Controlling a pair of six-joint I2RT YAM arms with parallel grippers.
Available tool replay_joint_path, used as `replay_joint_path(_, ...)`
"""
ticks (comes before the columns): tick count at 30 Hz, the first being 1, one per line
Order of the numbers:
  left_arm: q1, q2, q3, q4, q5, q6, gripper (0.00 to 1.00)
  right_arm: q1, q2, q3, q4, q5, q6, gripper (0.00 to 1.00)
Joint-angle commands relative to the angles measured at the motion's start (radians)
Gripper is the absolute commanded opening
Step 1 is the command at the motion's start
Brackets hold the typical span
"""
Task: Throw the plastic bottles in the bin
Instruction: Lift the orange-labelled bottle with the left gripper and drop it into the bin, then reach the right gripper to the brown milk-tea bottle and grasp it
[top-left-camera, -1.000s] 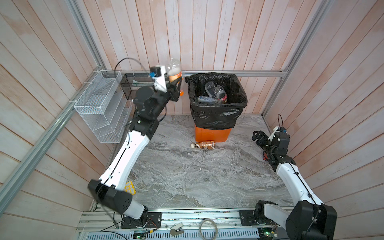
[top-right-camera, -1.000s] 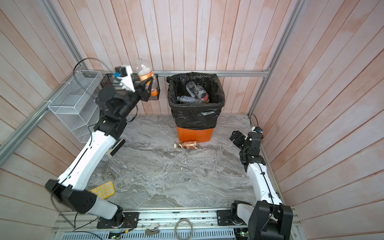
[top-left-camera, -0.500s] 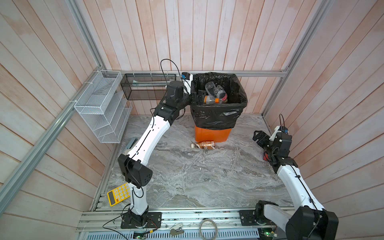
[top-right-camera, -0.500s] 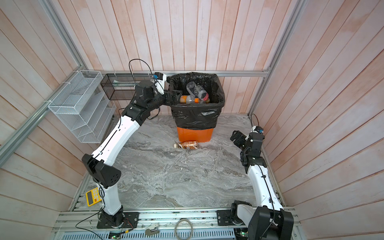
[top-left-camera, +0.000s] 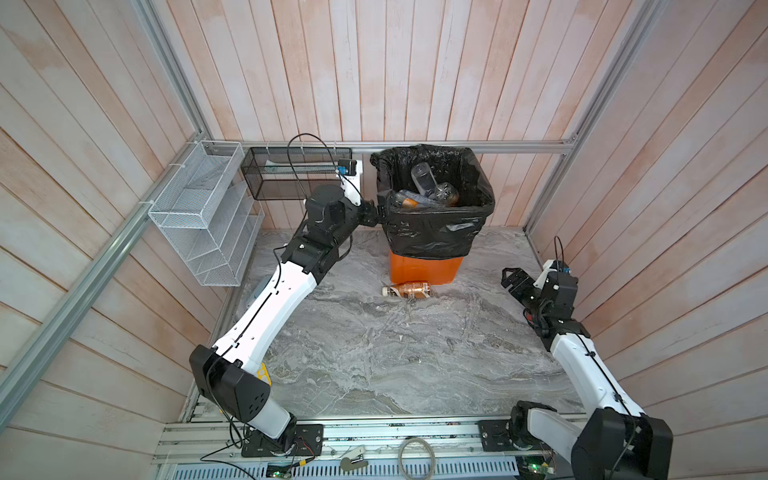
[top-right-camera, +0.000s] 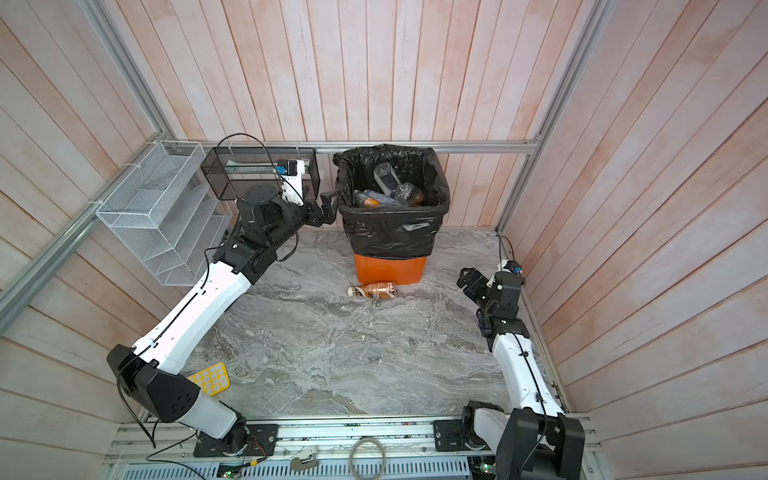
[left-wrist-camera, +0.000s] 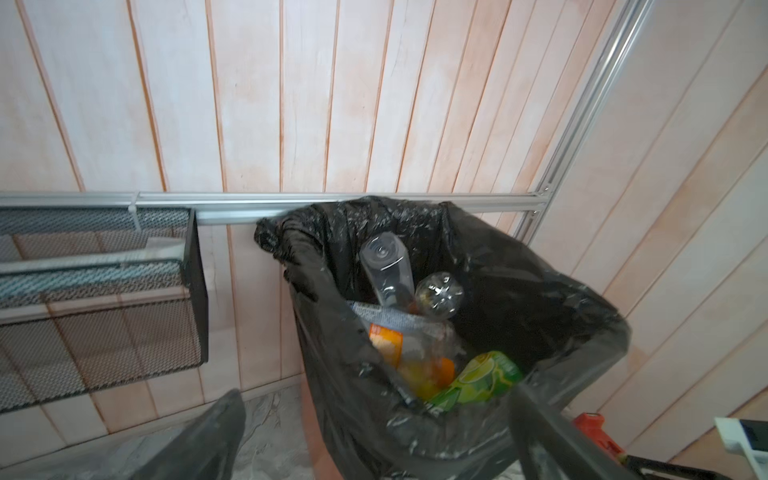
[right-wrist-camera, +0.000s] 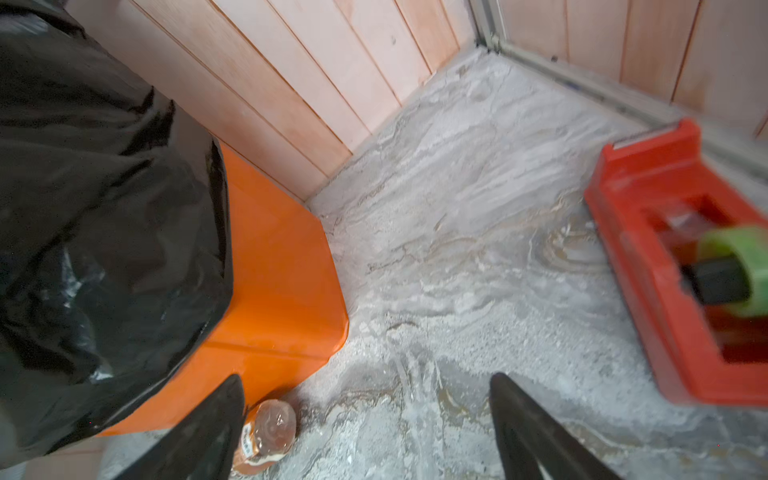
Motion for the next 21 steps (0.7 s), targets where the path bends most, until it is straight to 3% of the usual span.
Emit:
replay_joint_path(1,0.022,-0.069,-0.129,0.044,-0.055,0.027,1.0,0.038,0.025,-0.063,0.086,-0.071,0.123,0.91)
replay_joint_path(9,0.095,-0.151,-0.445,-0.007,0.026,0.002,1.0,0.305,0.178,-0.089,0.198,0.025,0.314,0.94)
replay_joint_path(15,0.096,-0.11,-0.553,-0.062,0.046,-0.018,1.0,0.46,0.32,-0.06,0.3,0.055,0.514,0.94)
replay_joint_path(21,0.096,-0.112,-0.644,-0.029,0.064,-0.055,1.0,0.584,0.467,0.047,0.316,0.08,0.636,0.93)
